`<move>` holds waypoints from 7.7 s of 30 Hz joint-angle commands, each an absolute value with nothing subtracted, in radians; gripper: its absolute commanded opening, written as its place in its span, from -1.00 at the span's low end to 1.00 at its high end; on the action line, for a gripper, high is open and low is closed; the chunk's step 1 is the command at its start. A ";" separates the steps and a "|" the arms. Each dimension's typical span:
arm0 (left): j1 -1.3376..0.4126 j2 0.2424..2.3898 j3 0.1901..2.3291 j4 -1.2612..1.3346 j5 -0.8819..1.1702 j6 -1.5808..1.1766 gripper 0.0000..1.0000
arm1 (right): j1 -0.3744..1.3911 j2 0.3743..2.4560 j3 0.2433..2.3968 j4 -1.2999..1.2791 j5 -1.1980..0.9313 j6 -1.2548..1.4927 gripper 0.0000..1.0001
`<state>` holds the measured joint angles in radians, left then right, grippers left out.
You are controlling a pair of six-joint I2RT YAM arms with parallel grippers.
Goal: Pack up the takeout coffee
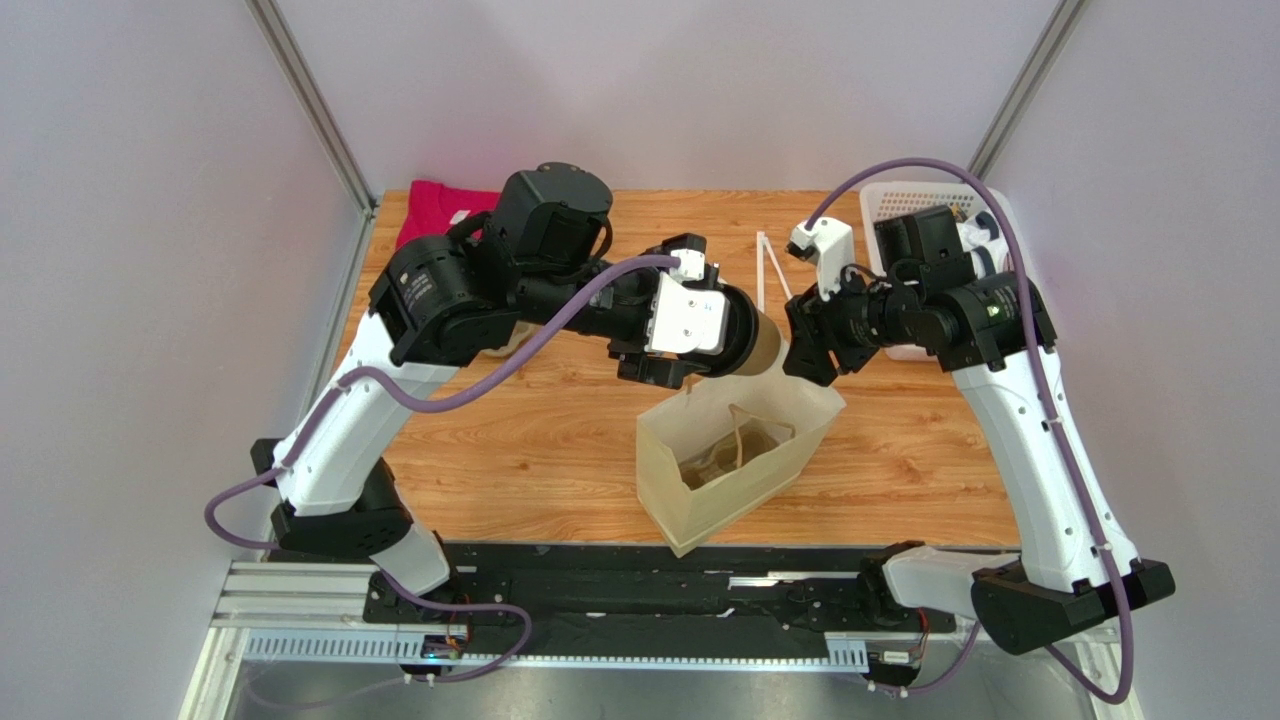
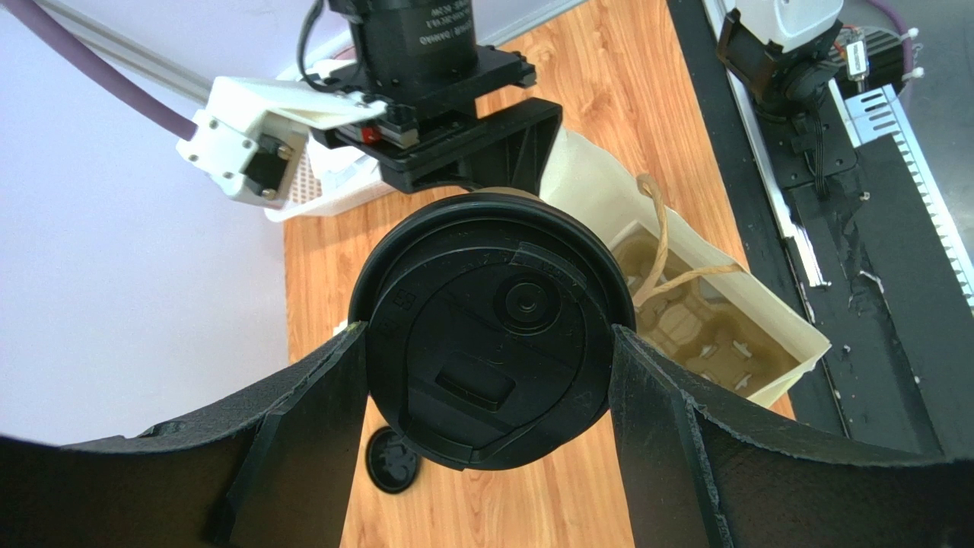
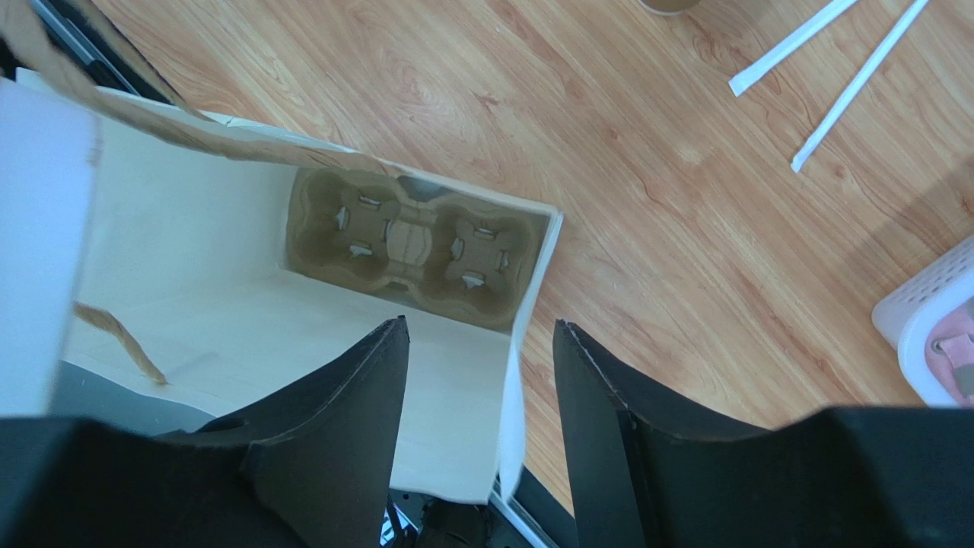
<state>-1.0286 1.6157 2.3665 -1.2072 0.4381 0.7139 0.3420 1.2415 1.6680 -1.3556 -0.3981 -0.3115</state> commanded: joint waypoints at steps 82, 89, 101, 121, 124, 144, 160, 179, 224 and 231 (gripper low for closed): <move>-1.189 1.356 1.324 -0.701 0.333 0.893 -0.66 | 0.437 1.078 1.679 -1.213 -0.580 -0.578 0.31; -1.189 1.351 1.328 -0.729 0.334 0.925 -0.67 | 0.443 1.215 1.828 -1.194 -0.594 -0.649 0.68; -1.192 1.362 1.342 -0.753 0.341 0.927 -0.67 | 0.600 1.338 1.813 -1.180 -0.664 -1.059 0.66; -1.183 1.341 1.338 -0.775 0.301 0.903 -0.67 | 0.672 1.465 1.799 -1.325 -0.758 -1.422 0.13; -1.183 1.338 1.338 -0.778 0.299 0.907 -0.67 | 0.673 1.463 1.778 -1.345 -0.756 -1.431 0.00; -1.160 1.295 1.335 -0.835 0.143 0.874 -0.68 | 0.681 1.315 1.669 -1.000 -0.459 -0.856 -1.00; -1.008 1.295 1.339 -0.707 0.011 0.634 -0.68 | 0.707 1.085 1.430 -0.744 -0.219 -0.390 -1.00; -1.005 1.088 1.178 -0.738 0.321 1.083 -0.67 | 0.677 1.008 1.307 -0.626 -0.434 -0.545 -1.00; -0.896 1.160 1.364 -0.723 0.465 0.793 -0.64 | 0.617 0.857 1.153 -0.551 -0.505 -0.707 -1.00; -0.896 1.223 1.359 -0.634 0.275 0.649 -0.74 | 0.692 0.876 1.174 -0.539 -0.318 -0.655 -1.00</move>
<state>-0.9009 1.1885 1.3262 -0.7059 0.3748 0.7704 0.6479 0.8925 1.1397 -0.6132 -0.4343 -0.6922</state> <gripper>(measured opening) 0.781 0.009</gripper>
